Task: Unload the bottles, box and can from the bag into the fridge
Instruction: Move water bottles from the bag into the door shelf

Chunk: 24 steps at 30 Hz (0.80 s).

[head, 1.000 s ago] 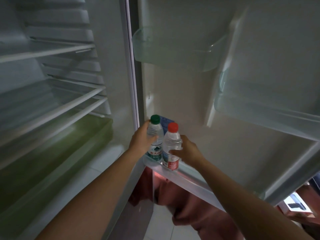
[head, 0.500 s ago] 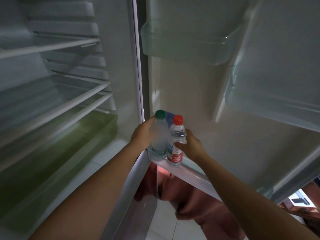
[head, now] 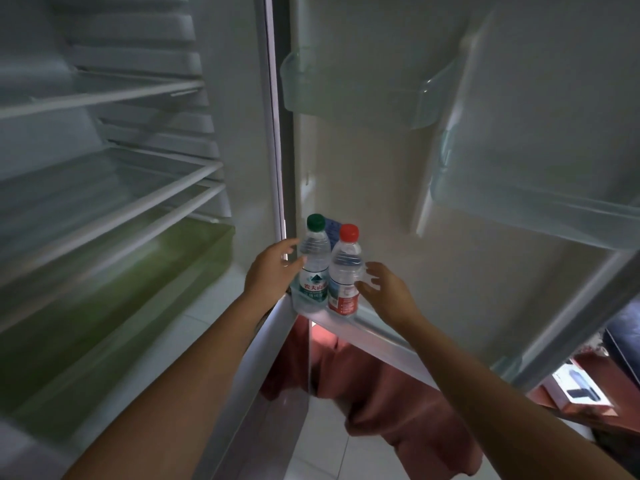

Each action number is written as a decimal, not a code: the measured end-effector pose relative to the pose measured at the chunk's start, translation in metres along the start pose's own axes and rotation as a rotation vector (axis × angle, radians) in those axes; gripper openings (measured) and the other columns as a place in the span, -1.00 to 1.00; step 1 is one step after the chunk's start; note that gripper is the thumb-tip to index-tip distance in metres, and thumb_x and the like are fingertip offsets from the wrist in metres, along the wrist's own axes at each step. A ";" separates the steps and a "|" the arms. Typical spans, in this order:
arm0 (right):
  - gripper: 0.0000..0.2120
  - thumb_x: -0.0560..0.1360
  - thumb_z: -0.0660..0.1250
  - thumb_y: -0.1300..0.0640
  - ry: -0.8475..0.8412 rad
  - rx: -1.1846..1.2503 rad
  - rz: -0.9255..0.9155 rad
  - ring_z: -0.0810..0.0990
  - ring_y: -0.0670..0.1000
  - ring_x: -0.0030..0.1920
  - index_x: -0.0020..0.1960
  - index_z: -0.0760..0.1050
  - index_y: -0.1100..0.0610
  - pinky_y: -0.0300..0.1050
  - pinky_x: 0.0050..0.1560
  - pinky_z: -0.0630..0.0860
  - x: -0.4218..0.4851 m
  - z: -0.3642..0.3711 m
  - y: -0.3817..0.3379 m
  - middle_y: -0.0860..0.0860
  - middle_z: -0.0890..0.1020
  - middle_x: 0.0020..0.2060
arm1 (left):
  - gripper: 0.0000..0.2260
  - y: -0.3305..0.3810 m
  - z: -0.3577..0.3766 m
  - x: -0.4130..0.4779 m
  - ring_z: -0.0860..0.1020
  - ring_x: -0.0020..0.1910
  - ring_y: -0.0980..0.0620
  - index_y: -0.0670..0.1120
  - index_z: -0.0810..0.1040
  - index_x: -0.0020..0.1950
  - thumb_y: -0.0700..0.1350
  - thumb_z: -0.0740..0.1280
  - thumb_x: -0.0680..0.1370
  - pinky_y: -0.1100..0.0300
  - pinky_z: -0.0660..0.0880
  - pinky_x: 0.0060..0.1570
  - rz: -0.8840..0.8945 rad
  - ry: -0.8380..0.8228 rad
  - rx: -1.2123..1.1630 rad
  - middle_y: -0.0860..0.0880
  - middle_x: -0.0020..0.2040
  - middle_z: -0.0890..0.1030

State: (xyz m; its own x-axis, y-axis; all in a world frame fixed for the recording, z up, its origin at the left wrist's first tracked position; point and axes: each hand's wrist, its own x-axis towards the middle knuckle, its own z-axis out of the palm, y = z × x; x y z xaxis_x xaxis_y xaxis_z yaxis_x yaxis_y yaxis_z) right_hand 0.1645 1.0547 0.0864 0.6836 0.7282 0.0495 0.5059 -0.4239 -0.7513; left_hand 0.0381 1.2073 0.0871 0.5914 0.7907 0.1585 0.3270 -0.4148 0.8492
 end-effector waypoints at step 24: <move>-0.69 0.45 0.22 0.22 -0.240 -0.148 -0.801 0.51 0.21 0.13 0.17 0.47 0.25 -0.15 0.16 0.29 -0.186 -0.024 0.035 0.22 0.59 0.09 | -0.66 0.048 -0.008 -0.343 0.48 0.17 -0.09 -0.06 0.45 0.28 -0.03 0.24 0.52 0.02 0.43 0.14 -0.067 0.253 0.694 -0.08 0.20 0.54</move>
State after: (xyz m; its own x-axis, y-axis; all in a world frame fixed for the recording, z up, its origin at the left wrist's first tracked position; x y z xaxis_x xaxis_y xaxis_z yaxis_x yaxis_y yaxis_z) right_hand 0.0677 0.8918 0.0666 -0.0321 0.9258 0.3766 0.8645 0.2148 -0.4544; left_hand -0.1544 0.9197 0.0775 0.3928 0.8693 0.3001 0.7967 -0.4847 0.3611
